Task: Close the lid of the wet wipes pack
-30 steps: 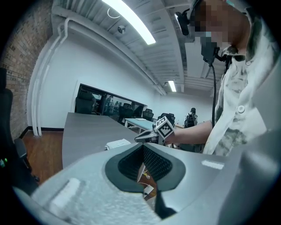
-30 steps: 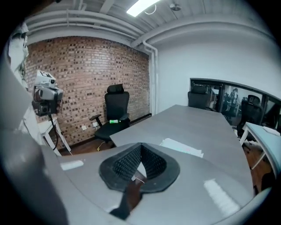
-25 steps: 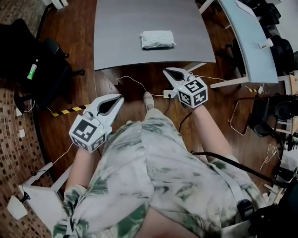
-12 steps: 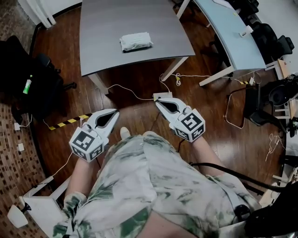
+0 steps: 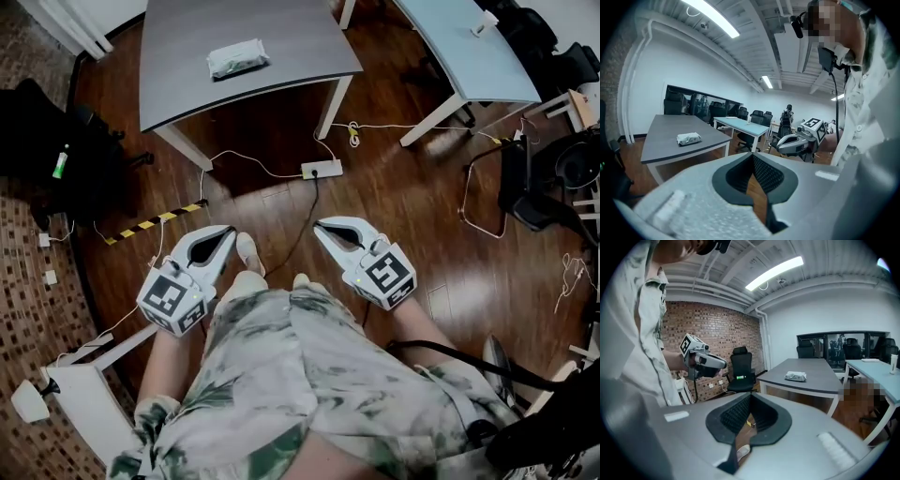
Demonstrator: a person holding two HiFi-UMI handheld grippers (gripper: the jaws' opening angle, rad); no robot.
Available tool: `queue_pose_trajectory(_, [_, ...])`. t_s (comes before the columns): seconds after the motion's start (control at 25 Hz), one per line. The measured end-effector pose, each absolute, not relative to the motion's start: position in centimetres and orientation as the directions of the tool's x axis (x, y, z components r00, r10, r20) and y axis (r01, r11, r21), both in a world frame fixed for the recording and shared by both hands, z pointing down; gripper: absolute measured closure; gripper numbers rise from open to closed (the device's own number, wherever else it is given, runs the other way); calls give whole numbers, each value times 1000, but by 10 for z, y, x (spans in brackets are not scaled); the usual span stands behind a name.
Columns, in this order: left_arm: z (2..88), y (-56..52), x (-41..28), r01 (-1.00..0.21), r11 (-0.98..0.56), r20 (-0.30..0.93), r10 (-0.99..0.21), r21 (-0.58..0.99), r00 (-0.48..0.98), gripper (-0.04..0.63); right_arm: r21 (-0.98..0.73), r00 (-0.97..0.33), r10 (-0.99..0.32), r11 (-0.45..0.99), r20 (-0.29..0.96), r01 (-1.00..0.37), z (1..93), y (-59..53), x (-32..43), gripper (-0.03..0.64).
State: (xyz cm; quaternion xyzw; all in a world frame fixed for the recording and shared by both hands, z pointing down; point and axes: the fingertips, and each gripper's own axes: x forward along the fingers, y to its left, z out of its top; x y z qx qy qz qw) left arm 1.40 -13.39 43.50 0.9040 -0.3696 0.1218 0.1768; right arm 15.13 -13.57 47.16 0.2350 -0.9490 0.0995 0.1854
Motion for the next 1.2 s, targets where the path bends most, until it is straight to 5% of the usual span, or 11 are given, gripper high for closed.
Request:
queue_pose_trajectory(0.24, [440, -78, 35, -719, -657, 422, -598, 229, 681, 592, -109, -848, -377, 890, 373, -443, 474, -95, 163, 612])
queue_pose_trajectory(0.6, [411, -40, 49, -685, -699, 375, -589, 207, 715, 592, -93, -859, -371, 900, 352, -426, 461, -42, 153, 612])
queue_pose_trajectory(1.2, [415, 104, -71, -652, -716, 294, -586, 249, 755, 592, -27, -817, -442, 874, 371, -486, 433, 79, 41, 612])
